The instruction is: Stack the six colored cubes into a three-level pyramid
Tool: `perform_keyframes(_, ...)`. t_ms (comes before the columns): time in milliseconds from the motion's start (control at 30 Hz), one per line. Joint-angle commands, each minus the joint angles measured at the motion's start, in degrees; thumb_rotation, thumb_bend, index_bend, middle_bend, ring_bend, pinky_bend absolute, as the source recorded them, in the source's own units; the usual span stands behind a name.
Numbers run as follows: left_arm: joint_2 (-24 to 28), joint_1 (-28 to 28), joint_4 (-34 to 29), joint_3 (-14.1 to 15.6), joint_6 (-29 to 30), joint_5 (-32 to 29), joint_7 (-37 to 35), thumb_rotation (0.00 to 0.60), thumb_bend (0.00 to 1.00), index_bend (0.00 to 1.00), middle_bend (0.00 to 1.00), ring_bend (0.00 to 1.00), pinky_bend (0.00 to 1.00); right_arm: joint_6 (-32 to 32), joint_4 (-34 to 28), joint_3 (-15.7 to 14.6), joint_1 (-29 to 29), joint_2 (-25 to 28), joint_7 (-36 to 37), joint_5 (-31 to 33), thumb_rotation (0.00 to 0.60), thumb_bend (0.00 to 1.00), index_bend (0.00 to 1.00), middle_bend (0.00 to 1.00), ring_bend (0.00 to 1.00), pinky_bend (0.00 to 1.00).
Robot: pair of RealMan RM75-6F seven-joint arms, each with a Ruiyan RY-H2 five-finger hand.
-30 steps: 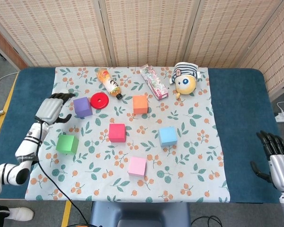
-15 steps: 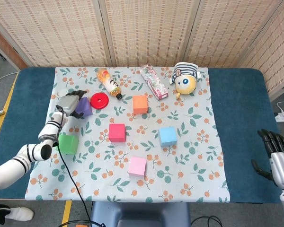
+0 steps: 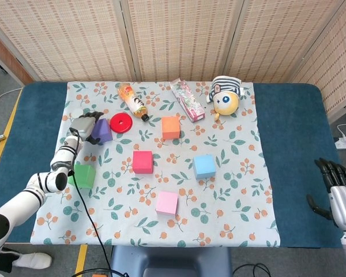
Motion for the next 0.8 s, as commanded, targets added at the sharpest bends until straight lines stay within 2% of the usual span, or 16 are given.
perform_keyframes(33, -2.00, -0.59, 2.88, 0.17, -0.88, -0.58, -0.85, 0.600, 0.36, 0.12, 0.17, 0.15, 0.17, -0.12, -0.04, 0.04, 0.10, -0.11, -0.20, 0.10, 0.600, 0.00, 0.00, 0.05, 0.00, 0.06)
perform_keyframes(200, -3.39, -0.16, 4.83, -0.74, 0.90, 0.53, -2.81, 0.600, 0.36, 0.28, 0.35, 0.30, 0.24, -0.50, -0.09, 0.10, 0.39, -0.23, -0.35, 0.21, 0.600, 0.00, 0.00, 0.05, 0.00, 0.06)
perform_keyframes(333, -0.45, 1.53, 0.30, -1.64, 4.52, 3.66, -5.10, 0.600, 0.36, 0.33, 0.42, 0.38, 0.26, -0.53, 0.06, 0.13, 0.68, -0.27, -0.19, -0.28, 0.600, 0.00, 0.00, 0.05, 0.00, 0.06)
perform_keyframes(433, 4.35, 4.21, -7.84, -1.73, 9.72, 7.60, -6.64, 0.600, 0.36, 0.34, 0.43, 0.39, 0.27, -0.44, 0.33, 0.09, 0.84, -0.29, 0.10, -0.80, 0.600, 0.00, 0.00, 0.05, 0.00, 0.06)
perform_keyframes(567, 12.39, 8.91, -22.37, -0.32, 16.85, 12.18, -6.35, 0.600, 0.35, 0.34, 0.43, 0.39, 0.27, -0.25, 0.72, 0.03, 1.03, -0.14, 0.75, -1.55, 0.600, 0.00, 0.00, 0.05, 0.00, 0.06)
perform_keyframes(667, 16.98, 11.62, -31.70, 1.33, 20.35, 12.92, -3.65, 0.600, 0.35, 0.33, 0.42, 0.37, 0.30, -0.28, 0.91, -0.11, 1.22, 0.04, 1.13, -2.17, 0.600, 0.00, 0.00, 0.05, 0.00, 0.06)
perform_keyframes(800, 19.81, 14.33, -40.39, 2.66, 24.60, 11.65, -0.46, 0.600, 0.36, 0.33, 0.41, 0.37, 0.31, -0.30, 1.06, -0.27, 1.46, 0.12, 1.75, -2.86, 0.600, 0.00, 0.00, 0.05, 0.00, 0.06)
